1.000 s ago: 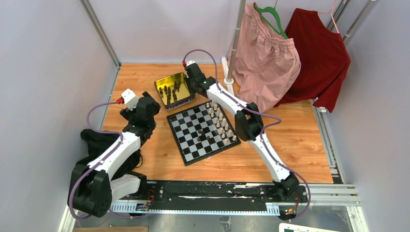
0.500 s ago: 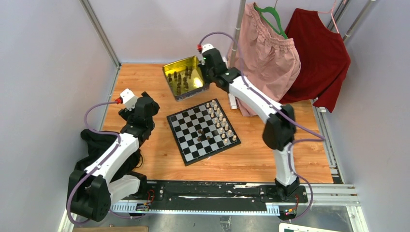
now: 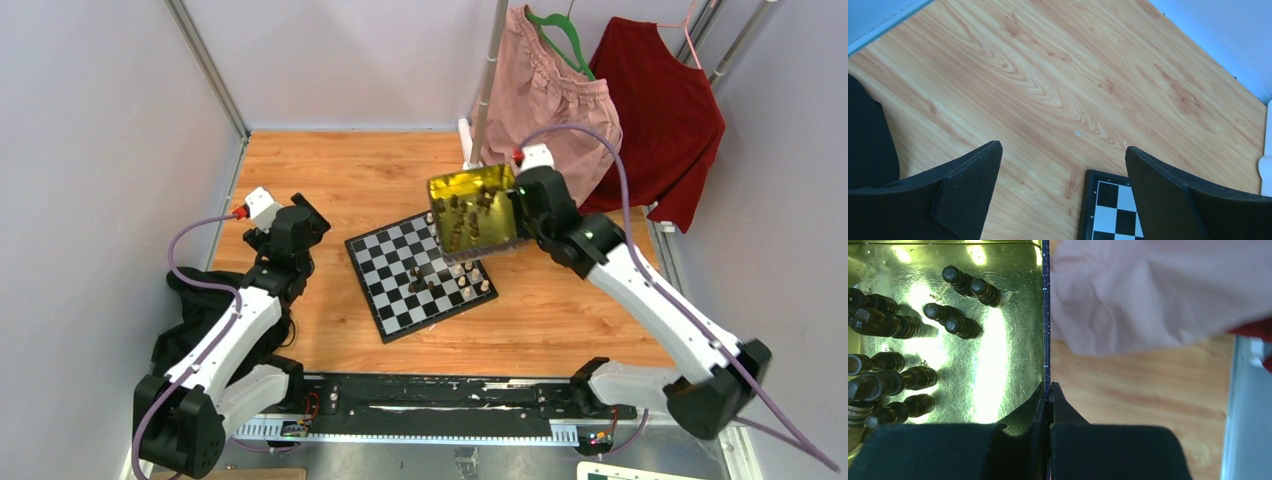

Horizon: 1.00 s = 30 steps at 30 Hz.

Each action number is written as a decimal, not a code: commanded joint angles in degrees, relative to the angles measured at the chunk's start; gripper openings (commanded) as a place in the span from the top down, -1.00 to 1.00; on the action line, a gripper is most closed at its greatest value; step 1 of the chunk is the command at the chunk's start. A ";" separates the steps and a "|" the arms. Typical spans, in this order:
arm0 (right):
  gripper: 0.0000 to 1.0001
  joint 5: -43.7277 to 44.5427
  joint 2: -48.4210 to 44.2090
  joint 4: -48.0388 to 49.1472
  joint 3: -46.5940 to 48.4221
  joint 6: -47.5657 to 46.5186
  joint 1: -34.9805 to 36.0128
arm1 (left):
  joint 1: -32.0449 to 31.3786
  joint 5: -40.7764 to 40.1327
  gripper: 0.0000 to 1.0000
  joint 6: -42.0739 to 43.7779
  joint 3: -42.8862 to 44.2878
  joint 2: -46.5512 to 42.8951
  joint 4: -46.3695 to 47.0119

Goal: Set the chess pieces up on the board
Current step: Place the storage box at the center of the board.

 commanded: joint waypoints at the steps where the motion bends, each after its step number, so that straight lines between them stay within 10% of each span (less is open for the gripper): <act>1: 1.00 9.76 -8.73 -8.86 -5.84 7.14 -0.95 | -0.48 1.24 -1.00 0.34 -0.64 -1.04 1.10; 15: 1.00 1.18 -21.43 -16.04 -23.38 14.17 -25.28 | -5.12 2.27 -1.00 -2.44 -1.56 2.27 7.49; 30: 1.00 -9.44 0.53 -0.96 -25.34 14.39 -37.58 | -8.15 0.09 -1.00 -2.99 -1.30 7.28 11.96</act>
